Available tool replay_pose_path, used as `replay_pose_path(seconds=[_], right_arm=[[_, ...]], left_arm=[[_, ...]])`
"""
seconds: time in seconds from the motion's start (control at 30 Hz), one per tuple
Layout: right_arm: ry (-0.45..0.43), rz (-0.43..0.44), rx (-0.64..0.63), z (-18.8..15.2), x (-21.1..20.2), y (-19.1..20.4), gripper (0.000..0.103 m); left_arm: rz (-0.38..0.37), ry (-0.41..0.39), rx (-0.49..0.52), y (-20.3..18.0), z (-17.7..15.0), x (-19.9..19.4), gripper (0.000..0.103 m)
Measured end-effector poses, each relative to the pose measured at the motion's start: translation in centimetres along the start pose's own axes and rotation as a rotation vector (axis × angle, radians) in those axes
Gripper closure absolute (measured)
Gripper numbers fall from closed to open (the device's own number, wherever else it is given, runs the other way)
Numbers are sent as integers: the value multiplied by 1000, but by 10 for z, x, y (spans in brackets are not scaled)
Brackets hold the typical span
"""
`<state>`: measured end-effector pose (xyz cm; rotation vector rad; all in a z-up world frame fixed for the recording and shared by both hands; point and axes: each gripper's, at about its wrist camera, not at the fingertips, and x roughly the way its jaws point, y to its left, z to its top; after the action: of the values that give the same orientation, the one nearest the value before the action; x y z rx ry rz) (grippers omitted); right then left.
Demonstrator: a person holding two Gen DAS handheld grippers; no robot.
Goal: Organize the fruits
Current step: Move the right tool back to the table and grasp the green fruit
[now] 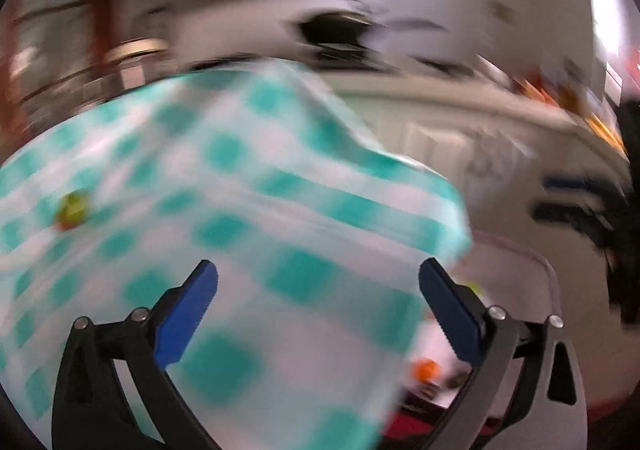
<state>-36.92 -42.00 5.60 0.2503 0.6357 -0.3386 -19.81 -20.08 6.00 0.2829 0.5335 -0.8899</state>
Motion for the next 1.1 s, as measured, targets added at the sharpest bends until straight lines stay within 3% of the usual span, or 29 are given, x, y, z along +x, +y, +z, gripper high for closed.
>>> replay_pose_path(seconds=[0.2,0.37,0.43,0.63,0.8,0.97,1.1], right_arm=[[18,185,-25,42,61,107,15],[65,272,-67,60,122,189,15],[89,307,-78,71,153,222,15],[160,319,-200,102,237,297,15],[174,302,-284,126,290,338,15],[209,321,-284,149,335,363,15],[258,291,-366,164,374,392,15]], left_arm=[[333,14,-367,155,0,-4,2],[515,-5,-685,266,-21,3,2],[534,-24,-811,306,-26,9,2],[574,-53,-896,363,-26,25,2],[485,-65,-906,375,-36,36,2],[466,-36,-877,374,-35,45,2],[462,-26,-895,379,-38,51,2]])
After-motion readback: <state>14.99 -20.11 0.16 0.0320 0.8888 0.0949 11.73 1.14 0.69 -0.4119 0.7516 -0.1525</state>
